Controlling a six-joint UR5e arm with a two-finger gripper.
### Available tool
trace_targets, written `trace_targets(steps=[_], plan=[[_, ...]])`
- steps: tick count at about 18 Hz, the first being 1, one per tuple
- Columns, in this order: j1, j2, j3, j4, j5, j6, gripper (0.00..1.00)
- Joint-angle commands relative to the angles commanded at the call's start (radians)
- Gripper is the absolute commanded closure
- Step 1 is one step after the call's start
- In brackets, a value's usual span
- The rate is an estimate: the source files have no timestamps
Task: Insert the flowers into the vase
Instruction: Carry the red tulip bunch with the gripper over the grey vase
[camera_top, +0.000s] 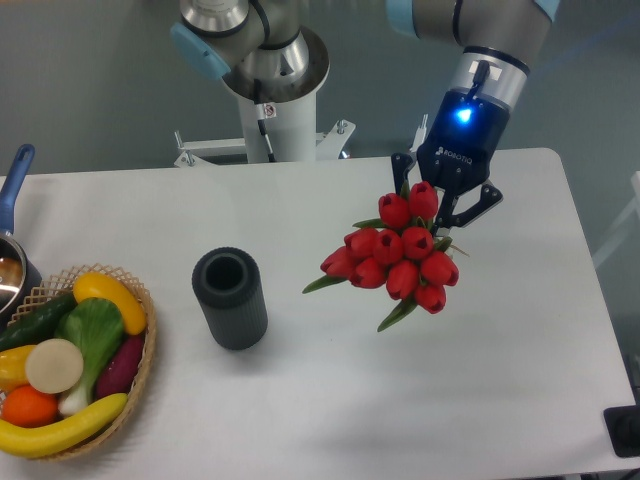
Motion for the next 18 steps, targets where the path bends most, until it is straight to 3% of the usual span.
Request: trace_targets(steps=[8, 18], plan=[[-0.017, -0.003, 0.008, 0.002, -0.008, -0.003, 0.73], [-0.133, -0.043, -0.014, 0.034, -0.319, 0.000, 0.73]])
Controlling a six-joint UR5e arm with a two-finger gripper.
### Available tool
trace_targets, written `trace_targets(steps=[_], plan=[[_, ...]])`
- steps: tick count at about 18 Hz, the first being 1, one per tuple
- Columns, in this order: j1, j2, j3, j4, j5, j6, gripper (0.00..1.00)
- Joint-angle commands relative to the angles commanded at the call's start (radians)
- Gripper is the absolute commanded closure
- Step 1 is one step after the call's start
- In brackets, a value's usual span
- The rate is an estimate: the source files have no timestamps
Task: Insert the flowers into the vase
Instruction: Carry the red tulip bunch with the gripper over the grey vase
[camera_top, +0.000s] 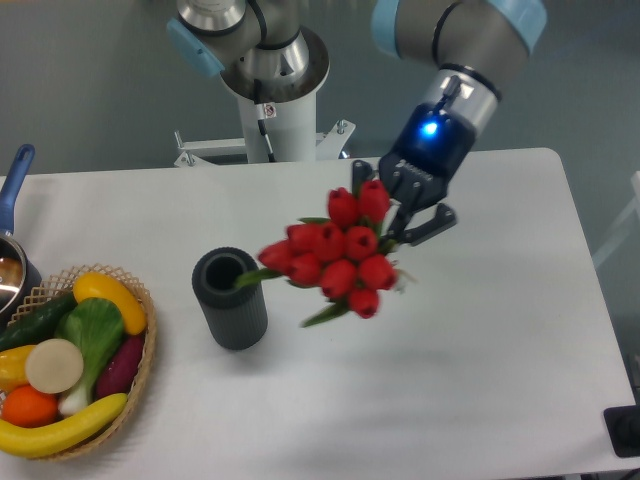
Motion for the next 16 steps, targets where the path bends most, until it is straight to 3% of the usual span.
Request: trace_targets(steps=[3, 16], plan=[[-0.031, 0.017, -0.020, 0.000, -0.046, -0.003, 0.72], [-0.078, 0.186, -0.144, -0.002, -0.167, -0.066, 0.72]])
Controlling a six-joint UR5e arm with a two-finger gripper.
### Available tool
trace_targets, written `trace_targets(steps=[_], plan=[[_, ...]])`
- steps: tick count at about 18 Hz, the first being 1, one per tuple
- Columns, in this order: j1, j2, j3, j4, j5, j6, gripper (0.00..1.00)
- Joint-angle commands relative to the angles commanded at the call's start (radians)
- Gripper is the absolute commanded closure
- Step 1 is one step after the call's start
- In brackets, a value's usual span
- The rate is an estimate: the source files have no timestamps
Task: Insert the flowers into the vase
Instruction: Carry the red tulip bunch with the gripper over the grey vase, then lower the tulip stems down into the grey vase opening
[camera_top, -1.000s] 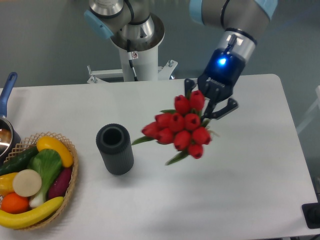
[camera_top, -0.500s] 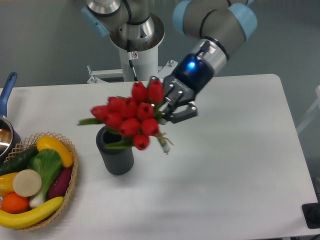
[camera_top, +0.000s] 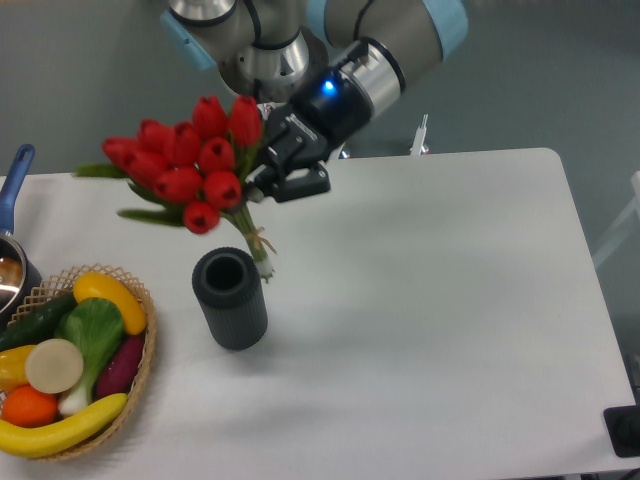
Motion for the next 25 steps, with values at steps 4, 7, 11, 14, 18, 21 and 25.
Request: trace_targets(steps=[4, 7, 11, 14, 18, 21, 25], plan=[[-0.002, -0.006, -0.022, 0.002, 0.008, 0.006, 0.72], [-0.015, -0.021, -0.031, 0.002, 0.008, 0.006, 0.72], [-0.026, -0.052, -0.037, 0.008, 0.008, 0.020, 0.72], [-0.034, -0.055, -0.045, 0.008, 0.008, 0.020, 0.72], [-0.046, -0.080, -0.058, 0.008, 0.008, 0.021, 0.72], [-0.058, -0.106, -0.066, 0.009, 0.009, 0.037, 0.72], [-0.069, -0.153, -0.071, 0.009, 0.009, 0.040, 0.72]])
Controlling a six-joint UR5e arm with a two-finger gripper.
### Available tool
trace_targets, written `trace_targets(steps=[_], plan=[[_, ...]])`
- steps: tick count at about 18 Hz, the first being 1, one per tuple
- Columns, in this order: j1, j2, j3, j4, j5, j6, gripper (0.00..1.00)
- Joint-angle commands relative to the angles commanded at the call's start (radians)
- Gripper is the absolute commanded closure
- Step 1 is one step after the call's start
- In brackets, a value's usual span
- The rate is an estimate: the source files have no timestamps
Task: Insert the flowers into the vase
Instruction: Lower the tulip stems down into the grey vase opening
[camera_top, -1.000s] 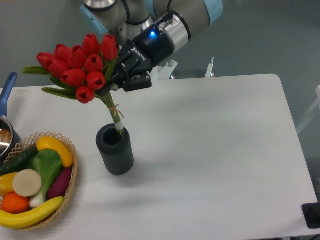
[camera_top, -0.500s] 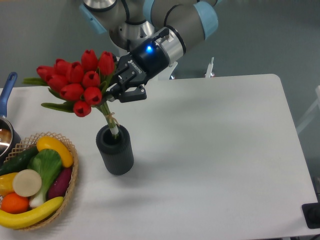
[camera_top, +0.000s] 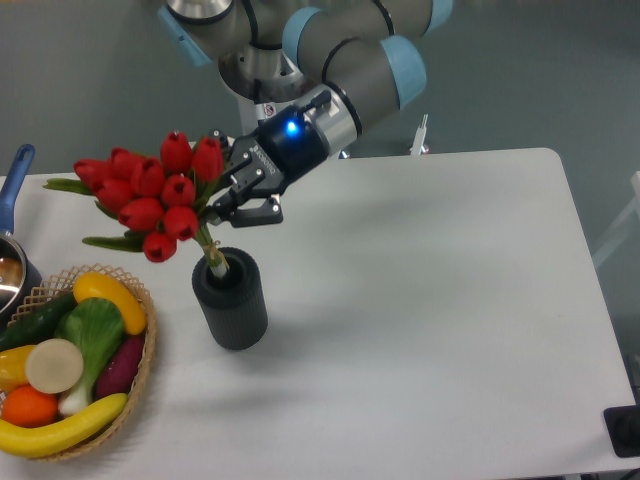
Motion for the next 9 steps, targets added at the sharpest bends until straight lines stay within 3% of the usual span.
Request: trace_targets(steps=[9], plan=[[0.002, -0.054, -0.032, 0.000, 0.003, 0.066, 0.72]])
